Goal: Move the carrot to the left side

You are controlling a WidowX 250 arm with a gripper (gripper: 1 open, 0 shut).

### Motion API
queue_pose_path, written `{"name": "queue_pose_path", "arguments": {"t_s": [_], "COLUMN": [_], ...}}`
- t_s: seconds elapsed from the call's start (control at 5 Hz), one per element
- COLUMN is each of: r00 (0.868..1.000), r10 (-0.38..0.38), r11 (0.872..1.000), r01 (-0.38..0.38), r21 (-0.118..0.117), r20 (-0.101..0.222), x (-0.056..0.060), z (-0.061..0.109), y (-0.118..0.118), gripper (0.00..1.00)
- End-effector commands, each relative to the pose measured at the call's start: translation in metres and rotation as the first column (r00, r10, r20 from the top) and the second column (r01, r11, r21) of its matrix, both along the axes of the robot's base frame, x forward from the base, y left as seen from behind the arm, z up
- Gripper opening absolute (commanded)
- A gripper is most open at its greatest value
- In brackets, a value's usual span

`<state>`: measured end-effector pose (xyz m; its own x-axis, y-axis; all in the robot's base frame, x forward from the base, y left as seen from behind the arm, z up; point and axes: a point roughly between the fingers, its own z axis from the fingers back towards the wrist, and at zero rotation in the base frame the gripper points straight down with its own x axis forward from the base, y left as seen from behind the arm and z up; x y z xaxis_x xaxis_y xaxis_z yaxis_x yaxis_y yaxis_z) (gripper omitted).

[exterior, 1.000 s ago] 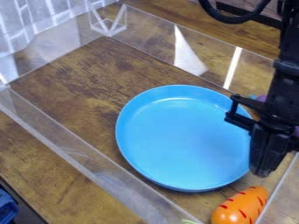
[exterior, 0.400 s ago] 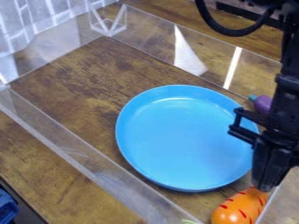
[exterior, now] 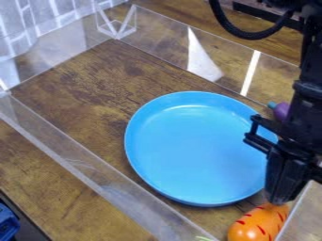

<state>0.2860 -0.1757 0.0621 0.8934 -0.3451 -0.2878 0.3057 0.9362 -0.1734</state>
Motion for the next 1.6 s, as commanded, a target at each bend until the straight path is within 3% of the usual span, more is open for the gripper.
{"name": "queue_pose_path", "arguments": {"t_s": [0.0,0.2,0.4,0.6,0.8,1.0,1.4], "r00": [0.996,0.991,0.983,0.99,0.995,0.998,0.996], "r10": [-0.071,-0.126,-0.181,-0.14,-0.1,-0.062,-0.084], "r11": [0.997,0.992,0.983,0.99,0.995,0.998,0.996], "r01": [0.072,0.127,0.181,0.141,0.1,0.062,0.084], "r21": [-0.024,-0.02,-0.016,-0.014,-0.013,-0.012,-0.002], "r20": [0.049,0.042,0.034,0.023,0.014,0.009,0.008], "x": [0.002,0.003,0.005,0.004,0.002,-0.001,0.022], "z": [0.015,0.007,0.0,-0.012,-0.022,-0.029,-0.033], "y": [-0.004,0.006,0.016,0.016,0.016,0.015,0.027], "gripper": [1.0,0.0,0.0,1.0,1.0,0.0,0.0]}}
